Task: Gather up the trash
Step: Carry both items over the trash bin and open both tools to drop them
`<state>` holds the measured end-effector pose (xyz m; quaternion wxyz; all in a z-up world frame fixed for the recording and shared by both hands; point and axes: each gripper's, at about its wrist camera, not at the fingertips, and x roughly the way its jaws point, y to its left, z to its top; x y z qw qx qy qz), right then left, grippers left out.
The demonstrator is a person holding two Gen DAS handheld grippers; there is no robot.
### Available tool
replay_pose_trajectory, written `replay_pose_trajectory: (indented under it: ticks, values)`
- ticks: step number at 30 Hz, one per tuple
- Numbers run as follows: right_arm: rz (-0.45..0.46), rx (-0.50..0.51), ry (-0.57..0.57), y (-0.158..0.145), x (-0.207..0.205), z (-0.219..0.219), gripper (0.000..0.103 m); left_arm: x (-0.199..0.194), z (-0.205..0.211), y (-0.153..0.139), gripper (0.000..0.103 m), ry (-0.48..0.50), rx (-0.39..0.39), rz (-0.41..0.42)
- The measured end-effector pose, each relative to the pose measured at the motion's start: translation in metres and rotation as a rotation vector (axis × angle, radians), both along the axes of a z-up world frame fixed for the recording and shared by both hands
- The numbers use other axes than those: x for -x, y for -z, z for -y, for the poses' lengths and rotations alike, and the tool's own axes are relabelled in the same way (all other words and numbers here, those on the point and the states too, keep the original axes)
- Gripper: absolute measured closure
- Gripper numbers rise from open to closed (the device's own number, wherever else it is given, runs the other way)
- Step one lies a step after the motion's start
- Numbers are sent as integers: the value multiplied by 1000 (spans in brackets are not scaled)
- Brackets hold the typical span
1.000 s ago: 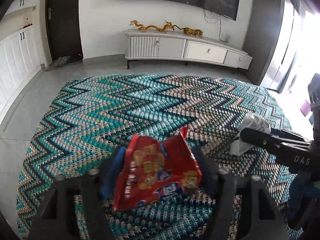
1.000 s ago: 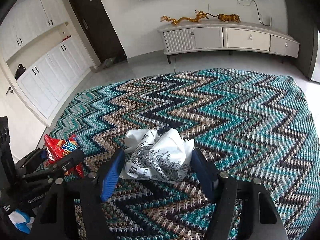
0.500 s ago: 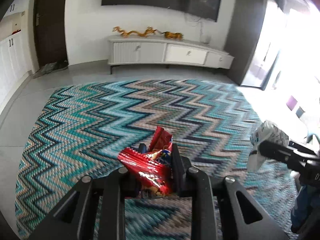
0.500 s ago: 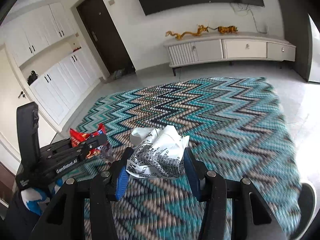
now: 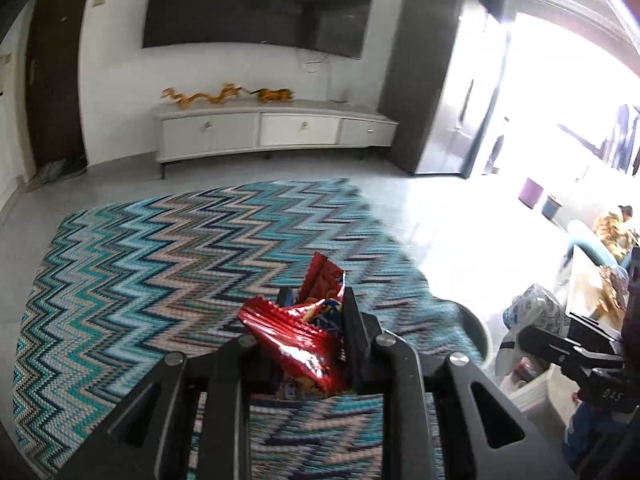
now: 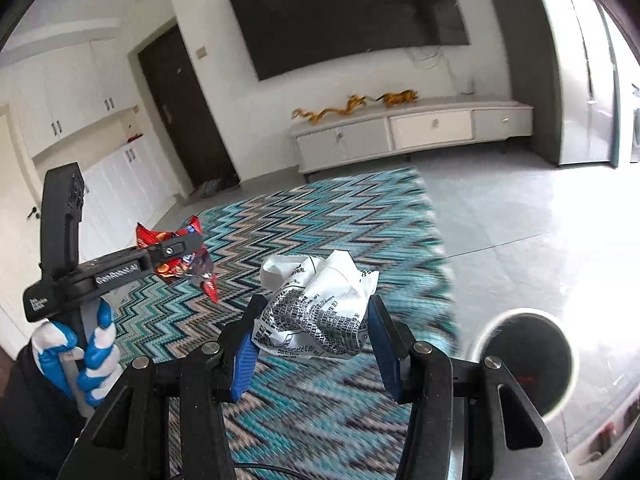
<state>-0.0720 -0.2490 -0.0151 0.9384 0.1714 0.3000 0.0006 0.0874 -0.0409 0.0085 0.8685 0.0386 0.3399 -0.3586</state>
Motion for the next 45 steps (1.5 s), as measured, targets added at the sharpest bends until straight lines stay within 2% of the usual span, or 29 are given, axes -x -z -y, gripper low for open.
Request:
replay_pose_trajectory:
  ticks: [7, 12, 17, 26, 32, 35, 37, 38, 42, 44, 45]
  values:
    - [62, -7, 136, -6, 63, 52, 55, 44, 76, -26, 81, 141, -6, 6]
    - [48, -27, 268, 12, 89, 104, 55, 62, 149, -24, 81, 230, -49, -8]
    - [-16, -87, 381, 48, 94, 157, 55, 64, 225, 3, 80, 289, -112, -49]
    - [-182, -164, 469, 125, 70, 225, 53, 50, 334, 79, 78, 356, -246, -114]
    - [-292, -190, 463, 166, 48, 254, 51, 38, 381, 127, 78, 383, -343, -160]
    - [-348, -183, 456, 182, 38, 263, 47, 34, 398, 148, 72, 398, -386, -178]
    - [-366, -179, 458, 188, 31, 270, 41, 32, 405, 158, 62, 407, -394, -205]
    - [-375, -173, 461, 190, 30, 269, 39, 31, 408, 162, 55, 411, -392, -218]
    - [-400, -162, 476, 195, 31, 271, 31, 30, 413, 166, 53, 429, -377, -248]
    - [-404, -159, 489, 194, 33, 271, 31, 31, 415, 162, 52, 432, -370, -248]
    - [-406, -160, 495, 193, 34, 271, 31, 31, 414, 160, 48, 436, -365, -245]
